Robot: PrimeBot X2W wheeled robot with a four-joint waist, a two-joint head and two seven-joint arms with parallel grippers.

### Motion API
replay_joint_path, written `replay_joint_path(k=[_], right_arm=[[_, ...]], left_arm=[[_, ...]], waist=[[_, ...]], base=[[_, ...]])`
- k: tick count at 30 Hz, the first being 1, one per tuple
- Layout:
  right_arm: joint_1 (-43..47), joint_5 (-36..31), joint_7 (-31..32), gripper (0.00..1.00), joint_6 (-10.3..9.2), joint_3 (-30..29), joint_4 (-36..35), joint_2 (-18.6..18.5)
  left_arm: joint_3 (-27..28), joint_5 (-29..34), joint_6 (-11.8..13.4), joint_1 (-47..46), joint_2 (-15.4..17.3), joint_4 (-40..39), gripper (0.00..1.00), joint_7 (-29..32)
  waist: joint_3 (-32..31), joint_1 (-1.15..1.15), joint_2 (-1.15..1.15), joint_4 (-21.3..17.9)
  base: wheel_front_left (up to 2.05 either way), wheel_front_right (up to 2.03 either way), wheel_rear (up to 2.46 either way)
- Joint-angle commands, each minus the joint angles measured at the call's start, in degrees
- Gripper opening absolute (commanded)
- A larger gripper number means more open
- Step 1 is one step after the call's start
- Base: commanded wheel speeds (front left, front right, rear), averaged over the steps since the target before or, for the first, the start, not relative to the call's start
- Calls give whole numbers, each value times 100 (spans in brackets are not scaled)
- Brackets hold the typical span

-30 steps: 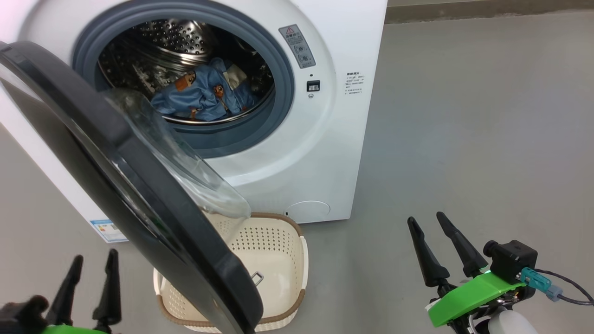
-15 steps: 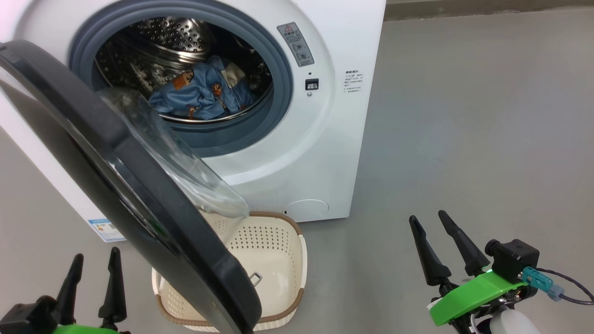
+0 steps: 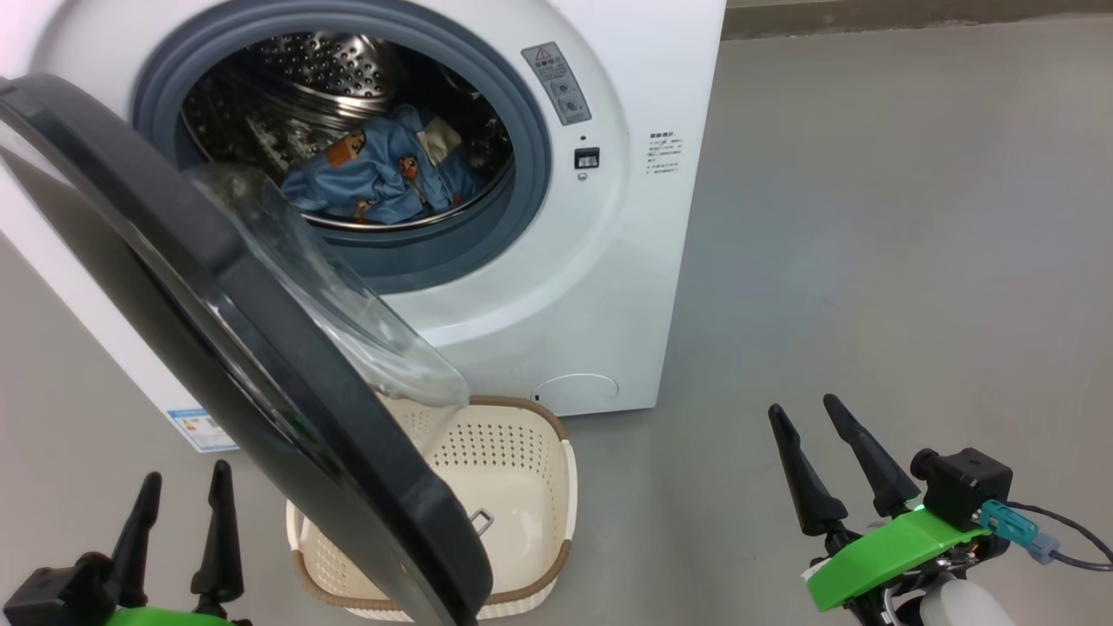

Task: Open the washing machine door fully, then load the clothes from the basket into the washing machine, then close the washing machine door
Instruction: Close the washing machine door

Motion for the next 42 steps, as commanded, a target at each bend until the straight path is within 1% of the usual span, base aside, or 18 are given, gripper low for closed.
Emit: replay_joint_path(k=[1, 6, 7, 8, 9, 10, 11, 12, 16, 19, 21, 27, 28, 30, 31, 36, 39, 42], right_arm=[[-122, -14, -28, 100, 9, 125, -147, -27], [-135, -14, -28, 100, 9, 137, -159, -52], [-131, -15, -28, 95, 9, 137, -165, -55], [-126, -15, -28, 73, 9, 139, -170, -58], [-122, -16, -28, 49, 9, 146, -178, -60], [-125, -15, -28, 42, 9, 158, -195, -60], [-132, -15, -28, 23, 9, 169, -229, -59], [-136, -13, -28, 1, 9, 179, -268, -58], [-199, -28, -28, 0, 9, 194, -530, -36], [-296, -64, -28, 0, 9, 228, -948, 0], [-367, 60, -28, 0, 9, 253, -1229, 67], [-634, 216, -28, 0, 9, 647, -1892, 60], [-734, 234, -28, 0, 9, 760, -2125, 76], [-818, 228, -28, 0, 9, 912, -2355, 76], [-818, 228, -28, 0, 9, 912, -2355, 76], [-942, 221, -28, 0, 9, 1250, -2918, 95], [-921, 219, -28, 0, 9, 1557, -3092, 66], [-925, 249, -28, 0, 9, 2010, -3159, 18]], left_arm=[[200, 12, -14, -169, 102, -164, 100, -60], [203, 5, -15, -157, 101, -163, 100, -60], [205, 7, -15, -153, 100, -159, 100, -60], [204, 10, -15, -150, 97, -154, 100, -60], [200, 10, -15, -146, 96, -150, 100, -60], [196, 9, -15, -144, 94, -148, 100, -60], [189, 7, -15, -141, 93, -145, 100, -60], [184, 4, -15, -136, 91, -140, 100, -60], [134, -6, -15, -126, 85, -122, 100, -60], [98, -29, -15, -134, 79, -107, 100, -60], [72, -74, -15, -131, 67, -83, 100, -60], [-16, -141, -15, -116, 63, -20, 100, -60], [-34, -143, -15, -115, 61, 2, 100, -60], [-42, -140, -15, -112, 60, 23, 100, -60], [-42, -140, -15, -112, 60, 23, 100, -60], [-69, -156, -15, -110, 49, 54, 100, -60], [-72, -187, -15, -104, 50, 66, 100, -60], [-35, -198, -15, -84, 54, 73, 100, -60]], waist=[[5, 0, 0, 9], [0, 0, 0, 27], [-5, 0, 0, 34], [-12, 0, 0, 43], [-18, 0, 0, 53], [-23, 0, 0, 66], [-32, 0, 0, 84], [-41, 0, 0, 105], [-49, 0, 0, 253], [-40, 0, 0, 403], [-44, 0, 0, 510], [-105, 0, 0, 851], [-122, 0, 0, 967], [-144, 0, 0, 1078], [-144, 0, 0, 1078], [-173, 0, 0, 1335], [-194, 0, 0, 1460], [-218, 0, 0, 1525]], base=[[0, 0, 0], [0, 0, 0], [0, 0, 0], [0, 0, 0], [0, 0, 0], [0, 0, 0], [0, 0, 0], [0, 0, 0], [0, 0, 0], [0, 0, 0], [0, 0, 0], [0, 0, 0], [0, 0, 0], [0, 0, 0], [0, 0, 0], [0, 0, 0], [0, 0, 0], [0, 0, 0]])
